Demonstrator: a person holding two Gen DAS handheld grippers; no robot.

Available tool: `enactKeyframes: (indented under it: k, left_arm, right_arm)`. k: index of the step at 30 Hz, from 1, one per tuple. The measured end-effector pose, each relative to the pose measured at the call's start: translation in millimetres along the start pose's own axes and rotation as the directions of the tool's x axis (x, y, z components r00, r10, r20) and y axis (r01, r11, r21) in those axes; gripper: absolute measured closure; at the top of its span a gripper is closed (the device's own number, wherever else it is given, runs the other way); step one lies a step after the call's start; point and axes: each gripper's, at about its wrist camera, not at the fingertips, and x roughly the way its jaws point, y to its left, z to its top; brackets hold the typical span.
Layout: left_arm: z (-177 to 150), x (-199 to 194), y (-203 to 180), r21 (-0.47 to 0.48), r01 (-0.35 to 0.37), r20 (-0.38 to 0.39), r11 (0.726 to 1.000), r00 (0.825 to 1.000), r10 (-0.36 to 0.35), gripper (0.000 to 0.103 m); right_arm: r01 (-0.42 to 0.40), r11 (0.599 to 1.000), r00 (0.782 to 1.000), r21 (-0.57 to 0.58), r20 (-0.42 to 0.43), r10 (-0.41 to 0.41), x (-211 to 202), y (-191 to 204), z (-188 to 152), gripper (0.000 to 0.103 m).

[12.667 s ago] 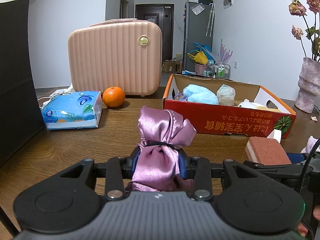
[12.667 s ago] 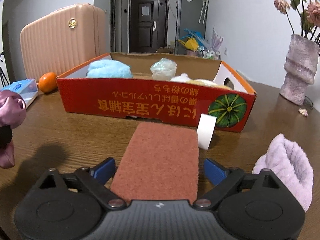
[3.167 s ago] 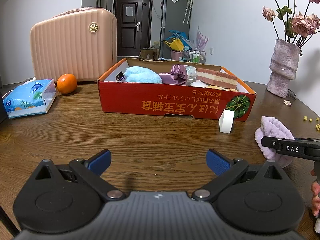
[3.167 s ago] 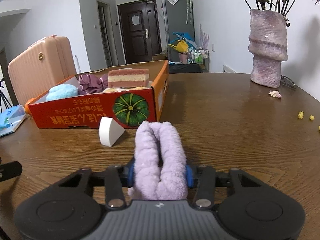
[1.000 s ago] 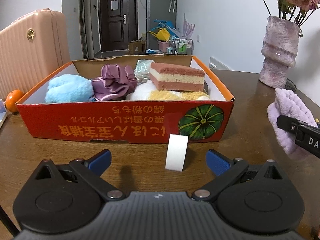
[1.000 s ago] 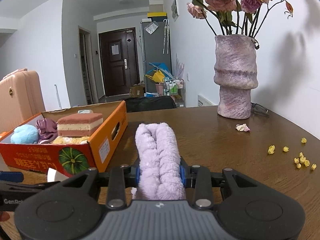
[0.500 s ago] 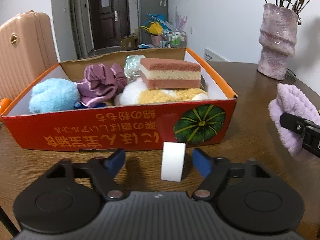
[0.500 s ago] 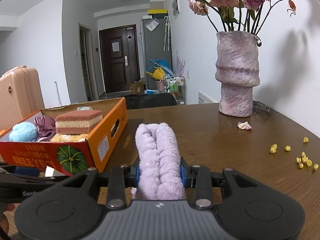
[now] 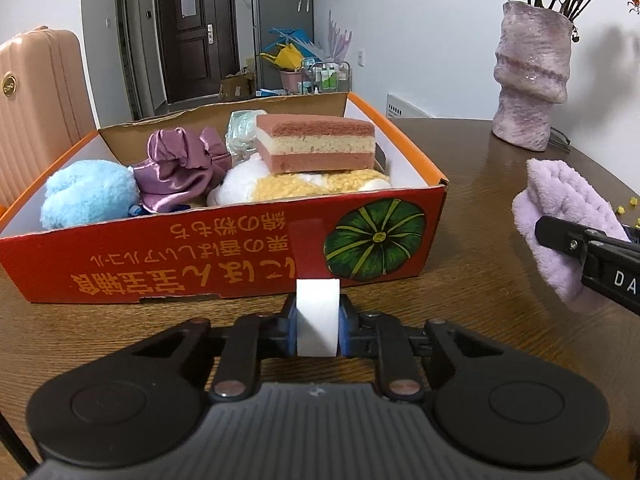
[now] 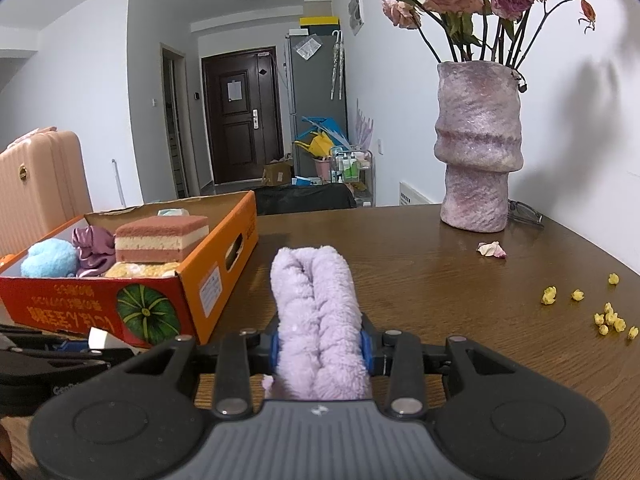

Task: Organize soft objects
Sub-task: 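Grasp the white tape roll with the left tool while the right tool holds the headband, then carry the tape roll and lilac headband over the cardboard box with both tools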

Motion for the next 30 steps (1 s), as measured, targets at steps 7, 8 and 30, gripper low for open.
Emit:
enactKeyframes:
  k: [7,8,30]
  left_arm:
    - [-2.1,-9.1,4.4,-0.005,-0.009,0.033,1.000,0.999,0.009,0.083]
    - [-2.7,-11.1,4.8,-0.004,-0.012,0.040,1.000,0.999,0.012,0.083]
    - [-16.3,-57.5,30.2,-0.045,-0.026,0.149,0.999,0.988,0.032,0.084]
  right_arm:
    - [0.004,1.000,1.000,-0.004,0.010,-0.004,-1.4,0.4,-0.1,0.068]
    - [0.005,1.000,1.000,-0.005,0.013,-0.005,-2.6,1.0,-0.4,0.068]
    - [0.014,0.999,0.996,0.053,0.087,-0.018,-30.8,25.7,-6.7,0.068]
